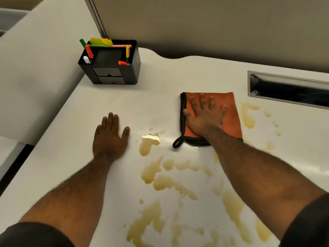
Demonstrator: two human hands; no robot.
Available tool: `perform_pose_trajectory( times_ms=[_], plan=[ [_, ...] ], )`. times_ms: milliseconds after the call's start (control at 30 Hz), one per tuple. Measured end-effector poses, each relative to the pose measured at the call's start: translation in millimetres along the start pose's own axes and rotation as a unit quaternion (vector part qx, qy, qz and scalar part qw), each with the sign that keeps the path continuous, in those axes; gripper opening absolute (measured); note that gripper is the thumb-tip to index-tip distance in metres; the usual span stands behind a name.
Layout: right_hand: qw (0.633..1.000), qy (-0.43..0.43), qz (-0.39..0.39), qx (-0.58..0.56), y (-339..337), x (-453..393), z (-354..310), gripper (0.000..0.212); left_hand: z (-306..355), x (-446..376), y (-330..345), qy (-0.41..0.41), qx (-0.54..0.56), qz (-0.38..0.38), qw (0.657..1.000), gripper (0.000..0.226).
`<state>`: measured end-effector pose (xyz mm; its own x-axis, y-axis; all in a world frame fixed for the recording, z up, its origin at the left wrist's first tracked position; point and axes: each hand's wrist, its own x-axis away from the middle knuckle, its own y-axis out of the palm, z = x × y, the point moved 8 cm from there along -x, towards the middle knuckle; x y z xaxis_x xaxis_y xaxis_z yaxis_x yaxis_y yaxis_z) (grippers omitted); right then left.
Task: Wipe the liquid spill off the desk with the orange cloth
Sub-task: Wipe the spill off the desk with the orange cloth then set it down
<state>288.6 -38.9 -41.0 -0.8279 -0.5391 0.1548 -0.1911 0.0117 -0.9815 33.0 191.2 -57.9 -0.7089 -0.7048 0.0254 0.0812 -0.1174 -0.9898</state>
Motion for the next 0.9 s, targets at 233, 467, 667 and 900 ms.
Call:
perform_pose_trajectory(
  times_ms=[233,467,667,900],
  plan=[
    [0.998,0.060,-0.006,-0.003,-6.3,-4.1,74.8,0.064,-2.9,1.3,2.2,0.002,0.000,0.001,1.000,0.074],
    [0.992,0.127,-0.012,-0.013,-13.6,19.8,156.8,0.060,-1.4,1.4,1.7,0.011,0.004,0.002,1.000,0.077],
    [0.964,0.261,-0.006,-0.038,-16.6,65.1,235.3,0.064,-1.4,1.7,1.6,0.009,0.004,0.001,1.000,0.078],
    [0.960,0.271,-0.002,-0.063,-13.3,72.8,184.2,0.081,1.6,1.4,2.5,0.003,0.009,0.004,1.000,0.076]
  ],
)
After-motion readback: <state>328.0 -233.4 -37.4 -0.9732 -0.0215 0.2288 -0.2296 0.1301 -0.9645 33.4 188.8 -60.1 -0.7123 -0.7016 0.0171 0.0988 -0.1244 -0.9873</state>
